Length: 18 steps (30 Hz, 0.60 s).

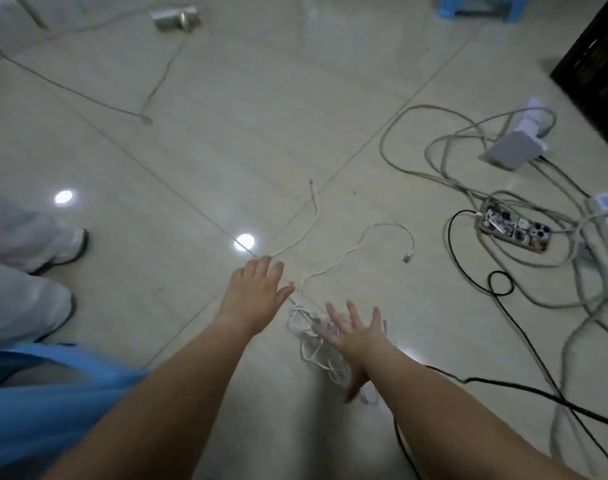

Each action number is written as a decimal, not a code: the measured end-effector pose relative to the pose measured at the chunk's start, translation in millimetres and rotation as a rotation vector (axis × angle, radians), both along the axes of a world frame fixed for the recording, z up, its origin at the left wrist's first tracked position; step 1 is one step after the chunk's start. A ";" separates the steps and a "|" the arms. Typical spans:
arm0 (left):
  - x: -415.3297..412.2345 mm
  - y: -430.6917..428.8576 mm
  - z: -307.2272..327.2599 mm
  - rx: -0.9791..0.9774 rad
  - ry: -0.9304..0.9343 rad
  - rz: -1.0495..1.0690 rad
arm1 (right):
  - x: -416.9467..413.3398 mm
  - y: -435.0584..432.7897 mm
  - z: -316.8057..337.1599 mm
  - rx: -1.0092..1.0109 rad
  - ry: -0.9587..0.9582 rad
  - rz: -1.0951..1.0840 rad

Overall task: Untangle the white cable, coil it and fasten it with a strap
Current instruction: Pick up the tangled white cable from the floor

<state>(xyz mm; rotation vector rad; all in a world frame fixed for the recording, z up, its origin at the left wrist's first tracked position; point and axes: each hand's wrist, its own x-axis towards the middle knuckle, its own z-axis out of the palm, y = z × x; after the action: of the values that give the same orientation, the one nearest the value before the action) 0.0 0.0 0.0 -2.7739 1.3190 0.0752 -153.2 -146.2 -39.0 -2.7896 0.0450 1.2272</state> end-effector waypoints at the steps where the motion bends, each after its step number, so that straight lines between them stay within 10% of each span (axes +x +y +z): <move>1: -2.2 -1.5 -11.9 0.010 0.008 -0.011 | -2.5 4.6 -12.2 -0.002 0.012 -0.002; 18: 38.9 25.8 -74.6 0.069 0.147 0.205 | 149.0 -25.9 -68.1 -0.112 -0.149 0.083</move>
<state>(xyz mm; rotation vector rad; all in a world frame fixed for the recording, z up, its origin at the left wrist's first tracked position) 38.9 25.8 -74.6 -2.8817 1.0323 0.3341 -4.2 -172.0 -107.0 -3.0002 -0.0139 1.0607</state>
